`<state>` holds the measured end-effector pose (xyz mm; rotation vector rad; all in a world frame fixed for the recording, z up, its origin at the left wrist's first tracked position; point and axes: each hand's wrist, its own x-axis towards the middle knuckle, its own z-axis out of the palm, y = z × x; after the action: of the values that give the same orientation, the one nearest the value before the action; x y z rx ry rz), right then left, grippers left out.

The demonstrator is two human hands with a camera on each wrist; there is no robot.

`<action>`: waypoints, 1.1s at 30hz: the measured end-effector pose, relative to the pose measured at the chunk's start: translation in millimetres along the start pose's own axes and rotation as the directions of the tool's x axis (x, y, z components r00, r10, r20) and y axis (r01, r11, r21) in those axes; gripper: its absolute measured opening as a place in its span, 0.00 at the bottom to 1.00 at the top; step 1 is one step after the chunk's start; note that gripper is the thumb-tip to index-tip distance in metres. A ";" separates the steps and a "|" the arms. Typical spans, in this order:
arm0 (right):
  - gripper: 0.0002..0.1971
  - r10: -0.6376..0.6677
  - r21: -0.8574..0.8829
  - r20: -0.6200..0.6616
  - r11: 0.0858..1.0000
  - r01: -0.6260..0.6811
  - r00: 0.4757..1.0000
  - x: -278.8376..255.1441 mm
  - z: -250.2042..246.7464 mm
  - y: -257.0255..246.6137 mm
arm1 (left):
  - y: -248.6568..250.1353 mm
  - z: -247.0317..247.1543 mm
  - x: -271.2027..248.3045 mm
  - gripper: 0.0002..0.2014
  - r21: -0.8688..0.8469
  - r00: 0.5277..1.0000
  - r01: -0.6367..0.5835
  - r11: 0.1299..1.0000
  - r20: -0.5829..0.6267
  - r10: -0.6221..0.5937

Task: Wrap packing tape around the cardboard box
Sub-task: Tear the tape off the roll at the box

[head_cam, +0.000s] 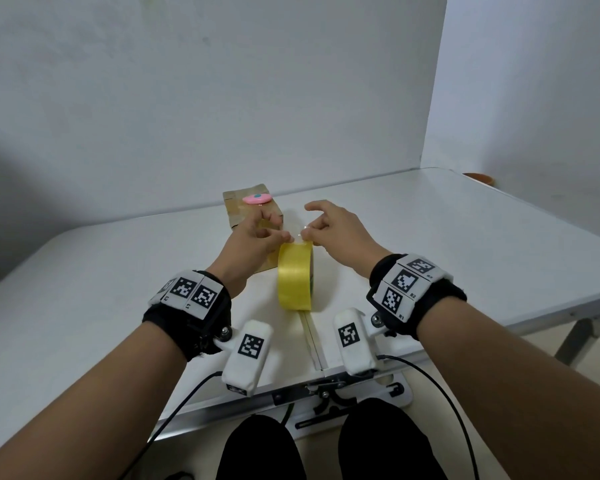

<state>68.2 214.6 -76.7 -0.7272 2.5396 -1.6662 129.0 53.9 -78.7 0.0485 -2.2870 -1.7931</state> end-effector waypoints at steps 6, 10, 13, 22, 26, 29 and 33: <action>0.06 -0.025 0.039 -0.023 0.999 0.026 0.999 -4.5 -0.5 3.5 | 3.0 1.9 -1.4 0.07 0.029 1.000 0.004 1.000 -0.017 -0.004; 0.03 -0.042 0.011 -0.037 0.999 0.042 0.998 -5.9 0.1 3.5 | 2.4 0.8 0.3 0.10 0.126 0.999 -0.006 0.992 -0.050 0.012; 0.07 -0.052 -0.007 -0.019 0.999 0.052 0.998 -8.5 -0.9 2.7 | 1.1 -0.4 2.9 0.10 0.210 0.997 -0.003 0.978 -0.068 0.018; 0.09 -0.084 -0.091 -0.017 0.992 0.082 0.996 -11.1 0.2 -3.7 | 9.2 2.6 3.2 0.08 0.381 0.989 -0.006 0.924 -0.135 0.062; 0.08 -0.090 -0.118 -0.001 0.989 0.089 0.996 -10.6 0.7 -4.3 | 12.5 2.2 0.9 0.07 0.399 0.989 -0.014 0.917 -0.132 0.073; 0.08 -0.091 -0.110 0.001 0.990 0.091 0.996 -10.0 0.7 -4.1 | 14.4 1.8 -0.5 0.06 0.407 0.988 -0.017 0.913 -0.135 0.078; 0.06 -0.078 -0.148 -0.003 0.986 0.077 0.997 -9.9 -1.2 -5.8 | 17.5 2.8 -0.3 0.07 0.456 0.994 -0.008 0.890 -0.094 0.057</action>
<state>78.9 217.7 -73.4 -0.8410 2.6970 -1.5164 130.8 60.9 -62.5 0.1782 -2.5578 -1.1680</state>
